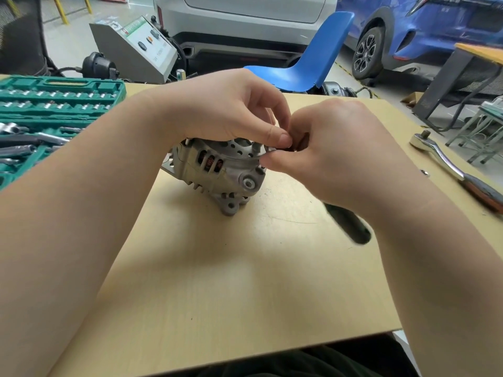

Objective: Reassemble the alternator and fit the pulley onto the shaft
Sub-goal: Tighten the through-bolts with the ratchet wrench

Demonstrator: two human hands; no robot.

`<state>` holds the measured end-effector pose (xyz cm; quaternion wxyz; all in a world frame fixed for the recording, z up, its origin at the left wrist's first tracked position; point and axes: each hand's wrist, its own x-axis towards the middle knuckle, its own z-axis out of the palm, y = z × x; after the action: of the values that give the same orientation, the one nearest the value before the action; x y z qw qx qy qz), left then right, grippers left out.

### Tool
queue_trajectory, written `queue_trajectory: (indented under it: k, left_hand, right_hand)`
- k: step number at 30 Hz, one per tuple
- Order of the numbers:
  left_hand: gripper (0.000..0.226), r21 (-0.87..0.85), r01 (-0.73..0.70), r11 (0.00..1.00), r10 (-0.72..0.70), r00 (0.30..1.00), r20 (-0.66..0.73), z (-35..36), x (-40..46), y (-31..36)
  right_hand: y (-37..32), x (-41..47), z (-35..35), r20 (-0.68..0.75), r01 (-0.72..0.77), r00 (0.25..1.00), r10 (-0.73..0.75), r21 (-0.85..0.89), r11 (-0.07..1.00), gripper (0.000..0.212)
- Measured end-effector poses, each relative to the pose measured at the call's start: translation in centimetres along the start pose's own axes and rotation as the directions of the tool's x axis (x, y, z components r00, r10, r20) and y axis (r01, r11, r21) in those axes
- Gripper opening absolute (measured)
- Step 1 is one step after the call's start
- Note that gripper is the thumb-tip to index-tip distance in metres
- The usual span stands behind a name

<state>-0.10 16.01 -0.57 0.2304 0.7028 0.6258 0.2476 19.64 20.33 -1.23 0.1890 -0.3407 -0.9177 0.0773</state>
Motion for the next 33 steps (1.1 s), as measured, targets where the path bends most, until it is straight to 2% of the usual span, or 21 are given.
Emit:
queue_trajectory:
  k: [5, 10, 13, 18, 22, 25, 28, 30, 33]
  left_hand:
    - [0.028, -0.015, 0.003, 1.000, -0.003, 1.000, 0.000, 0.0, 0.1, 0.0]
    - [0.027, -0.008, -0.008, 1.000, 0.008, 1.000, 0.010, 0.0, 0.1, -0.1]
    - [0.022, 0.002, -0.013, 1.000, 0.013, 1.000, 0.009, 0.0, 0.1, -0.2]
    - [0.020, -0.011, -0.018, 1.000, 0.018, 1.000, 0.015, -0.2, 0.1, -0.1]
    - [0.027, -0.033, -0.021, 0.999, 0.021, 1.000, 0.012, -0.1, 0.0, -0.1]
    - [0.032, -0.008, -0.023, 1.000, 0.024, 1.000, 0.017, -0.1, 0.1, 0.0]
    - [0.041, 0.006, -0.012, 1.000, 0.011, 0.999, 0.030, -0.1, 0.1, 0.1]
    - [0.041, 0.006, -0.009, 1.000, 0.008, 0.999, 0.037, -0.1, 0.1, 0.1]
    - [0.033, -0.006, -0.028, 1.000, 0.028, 0.999, 0.036, -0.1, 0.0, 0.0]
  right_hand:
    - [0.4, 0.5, -1.3, 0.076, 0.066, 0.995, -0.065, -0.016, 0.998, 0.017]
    - [-0.1, 0.2, -0.6, 0.025, 0.003, 1.000, 0.000, -0.112, 0.994, 0.029]
    - [-0.5, 0.3, -0.5, 0.023, -0.031, 0.999, 0.032, -0.052, 0.998, 0.034]
    - [-0.1, 0.5, -0.9, 0.078, 0.048, 0.996, -0.042, -0.070, 0.996, 0.027]
    - [0.1, 0.7, -1.4, 0.086, 0.073, 0.994, -0.065, -0.093, 0.993, 0.016]
    - [-0.1, 0.5, -1.0, 0.065, 0.019, 0.998, -0.014, -0.081, 0.997, 0.027]
    - [-0.5, 0.0, 0.1, -0.019, -0.030, 0.999, 0.029, -0.064, 0.997, 0.038]
    - [-0.7, -0.2, 0.4, -0.048, -0.031, 0.998, 0.028, -0.064, 0.997, 0.038]
    - [-0.4, -0.1, -0.4, 0.014, 0.027, 1.000, -0.025, -0.084, 0.996, 0.030]
